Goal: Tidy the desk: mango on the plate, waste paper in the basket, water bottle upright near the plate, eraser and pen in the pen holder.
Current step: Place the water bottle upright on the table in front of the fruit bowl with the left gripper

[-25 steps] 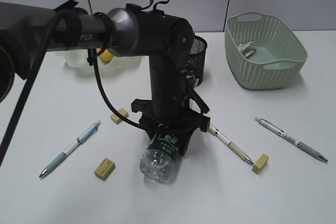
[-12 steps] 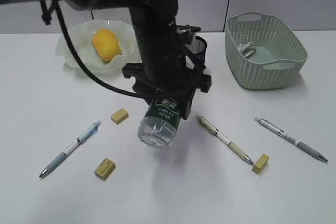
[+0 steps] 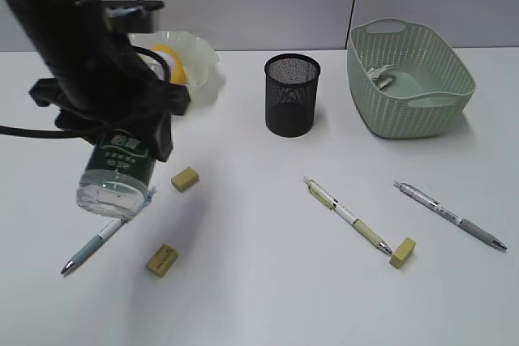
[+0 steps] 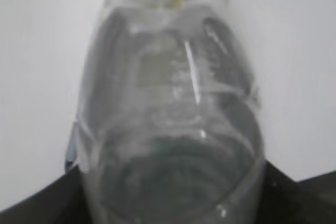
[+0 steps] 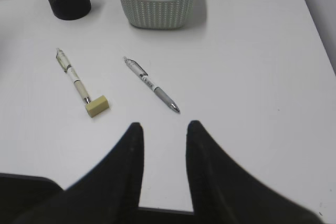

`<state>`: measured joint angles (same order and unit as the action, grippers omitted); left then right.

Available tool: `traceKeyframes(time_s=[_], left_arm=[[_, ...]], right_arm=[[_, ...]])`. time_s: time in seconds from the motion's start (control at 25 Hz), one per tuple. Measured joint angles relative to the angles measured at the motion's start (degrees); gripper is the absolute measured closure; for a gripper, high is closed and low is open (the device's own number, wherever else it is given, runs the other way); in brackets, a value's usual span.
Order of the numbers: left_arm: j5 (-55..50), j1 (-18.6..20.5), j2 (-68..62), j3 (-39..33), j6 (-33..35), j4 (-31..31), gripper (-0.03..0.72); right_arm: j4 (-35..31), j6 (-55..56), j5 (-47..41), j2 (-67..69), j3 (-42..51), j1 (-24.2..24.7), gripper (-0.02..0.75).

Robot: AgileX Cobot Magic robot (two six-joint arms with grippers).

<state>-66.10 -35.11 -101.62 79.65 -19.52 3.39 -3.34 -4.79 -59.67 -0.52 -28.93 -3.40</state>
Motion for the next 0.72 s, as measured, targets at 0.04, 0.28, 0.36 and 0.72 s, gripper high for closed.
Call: traceKeyframes(time_s=[0.04,0.28,0.36,0.72], left_arm=[[2.8,1.3,2.2,-2.4,0.0,-0.5,0.203],[21.4,9.4,11.9,-13.9,-0.1,-4.3,0.203],[28.9,12.4,13.6,-16.3,-0.1,-6.0,0.203],[77.1,19.3,19.0,-39.0,-0.2,-14.7,0.203]], right_arm=[[0.0,0.0,0.0,0.0,0.0,0.0,0.500],[0.0,0.0,0.0,0.0,0.0,0.0,0.500],[0.0,0.0,0.0,0.0,0.0,0.0,0.500],[0.0,0.0,0.0,0.0,0.0,0.0,0.500]])
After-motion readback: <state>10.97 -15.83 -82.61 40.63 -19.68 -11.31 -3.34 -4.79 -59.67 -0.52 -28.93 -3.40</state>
